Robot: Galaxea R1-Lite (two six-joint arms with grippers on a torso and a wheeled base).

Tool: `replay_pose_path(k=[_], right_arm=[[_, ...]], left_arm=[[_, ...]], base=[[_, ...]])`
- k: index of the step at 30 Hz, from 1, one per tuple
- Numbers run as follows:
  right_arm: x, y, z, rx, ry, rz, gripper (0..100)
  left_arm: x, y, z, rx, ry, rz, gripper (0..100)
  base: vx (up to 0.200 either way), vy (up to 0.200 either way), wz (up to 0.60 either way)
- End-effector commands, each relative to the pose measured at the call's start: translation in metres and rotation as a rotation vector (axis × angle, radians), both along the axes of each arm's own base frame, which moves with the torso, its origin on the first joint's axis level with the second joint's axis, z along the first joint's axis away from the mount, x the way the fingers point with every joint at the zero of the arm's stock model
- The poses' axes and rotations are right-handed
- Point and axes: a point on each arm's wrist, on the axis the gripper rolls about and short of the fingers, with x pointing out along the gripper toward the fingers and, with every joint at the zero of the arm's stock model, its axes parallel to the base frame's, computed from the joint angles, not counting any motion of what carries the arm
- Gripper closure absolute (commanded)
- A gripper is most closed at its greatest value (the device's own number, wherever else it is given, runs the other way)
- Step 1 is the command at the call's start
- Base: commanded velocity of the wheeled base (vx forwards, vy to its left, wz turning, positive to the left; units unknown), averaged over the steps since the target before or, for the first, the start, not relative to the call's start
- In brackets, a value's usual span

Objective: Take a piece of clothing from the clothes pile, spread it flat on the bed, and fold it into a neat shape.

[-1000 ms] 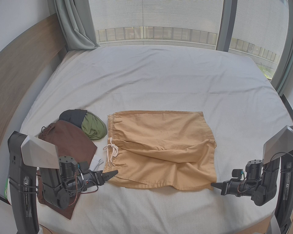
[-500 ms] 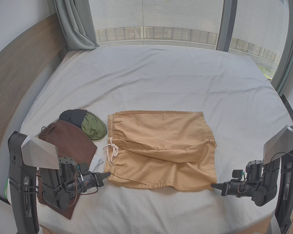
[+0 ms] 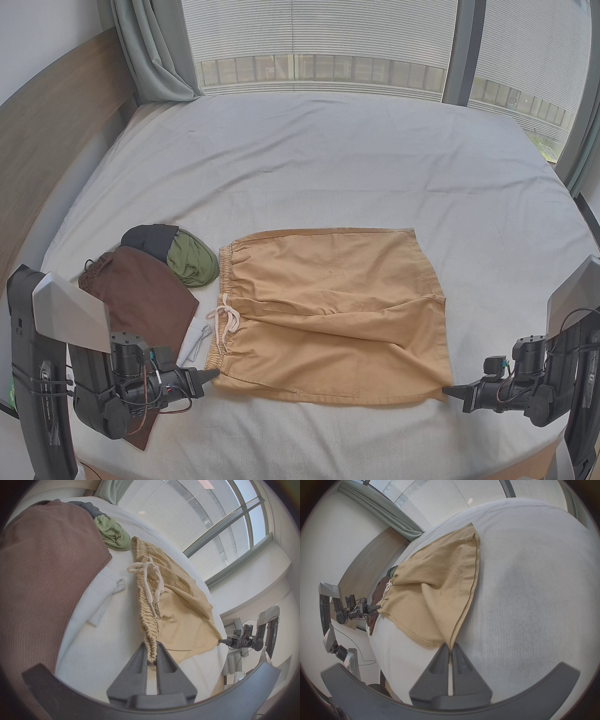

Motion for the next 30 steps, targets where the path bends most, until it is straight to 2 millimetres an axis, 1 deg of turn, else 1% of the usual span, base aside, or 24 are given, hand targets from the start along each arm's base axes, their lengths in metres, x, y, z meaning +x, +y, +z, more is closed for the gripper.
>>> replay_pose_path(k=[1,3,4,5,11,20,21,22,28,30], right_arm=[[-0.007,-0.001,0.0,-0.002,0.023,-0.003,100],[-0.007,-0.001,0.0,-0.002,0.023,-0.003,100],[-0.014,-0.002,0.0,-0.019,0.038,0.011,100],[-0.017,-0.004,0.0,-0.033,0.04,0.017,100],[-0.018,-0.008,-0.003,-0.056,0.031,0.023,100],[-0.017,-0.008,-0.001,-0.044,0.025,0.033,100],[-0.018,-0.009,-0.002,-0.041,0.031,0.033,100],[-0.018,-0.009,-0.003,-0.041,0.032,0.033,0],[-0.018,-0.009,0.0,-0.01,0.02,0.06,0],[-0.018,-0.01,0.001,0.039,0.013,0.095,0]], left_arm=[[-0.012,0.002,0.003,0.002,0.029,-0.012,100],[-0.012,0.002,0.003,0.002,0.029,-0.012,100],[-0.017,0.002,0.004,-0.002,0.045,-0.024,100],[-0.019,0.002,0.003,-0.002,0.051,-0.025,100],[-0.022,0.003,0.002,0.003,0.068,-0.025,100],[-0.016,0.002,0.002,-0.002,0.048,-0.027,100],[-0.016,0.002,0.002,-0.002,0.049,-0.027,0],[-0.016,0.002,0.002,-0.002,0.048,-0.027,0],[-0.014,0.0,0.004,-0.005,0.035,-0.032,0],[-0.015,0.0,0.003,-0.005,0.036,-0.034,0]], base=[[0.0,0.0,0.0],[0.0,0.0,0.0],[0.0,0.0,0.0],[0.0,0.0,0.0],[0.0,0.0,0.0],[0.0,0.0,0.0],[0.0,0.0,0.0],[0.0,0.0,0.0],[0.0,0.0,0.0],[0.0,0.0,0.0]])
